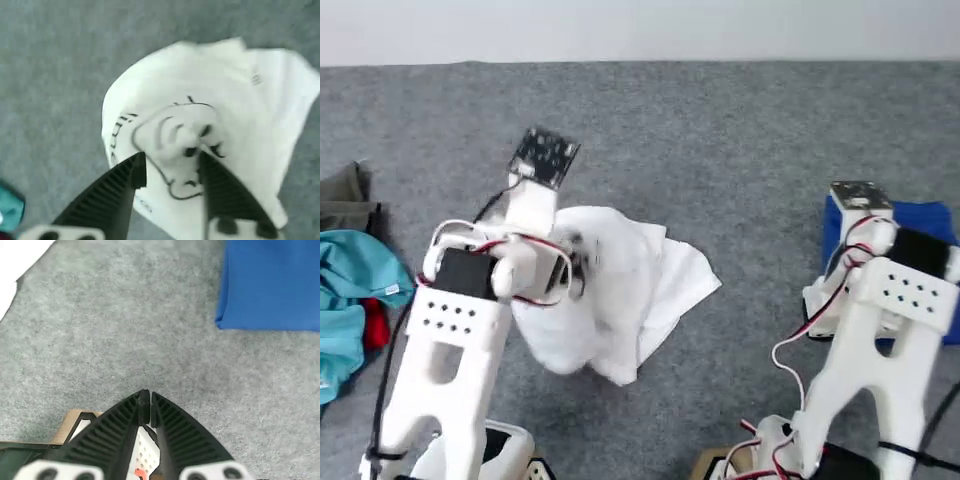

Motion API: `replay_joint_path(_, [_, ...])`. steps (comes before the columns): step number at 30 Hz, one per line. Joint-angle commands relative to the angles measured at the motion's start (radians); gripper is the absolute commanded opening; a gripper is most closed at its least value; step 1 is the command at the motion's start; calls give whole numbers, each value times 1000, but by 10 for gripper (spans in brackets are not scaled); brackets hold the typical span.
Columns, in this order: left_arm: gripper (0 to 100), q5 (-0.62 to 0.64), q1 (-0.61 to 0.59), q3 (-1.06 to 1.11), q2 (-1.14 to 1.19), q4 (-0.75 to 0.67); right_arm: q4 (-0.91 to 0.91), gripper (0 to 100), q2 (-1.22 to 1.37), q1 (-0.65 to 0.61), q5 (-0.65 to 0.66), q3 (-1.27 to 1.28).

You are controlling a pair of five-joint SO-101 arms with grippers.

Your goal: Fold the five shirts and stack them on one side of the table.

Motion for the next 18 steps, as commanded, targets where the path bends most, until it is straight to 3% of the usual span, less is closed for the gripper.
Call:
replay_joint_path(1, [228,-55,-150,18,2,-23,41,15,-38,-114,-3,-12])
replay_joint_path(10, [228,-196,-594,15,-5,-23,-36,28,-28,-495,-6,-12])
replay_joint_path(15, [231,-199,-798,21,-3,17,-148,155,-28,-584,-8,-12])
replay_joint_path(18, [231,-207,-861,21,-3,54,-211,162,18,-619,-8,-14])
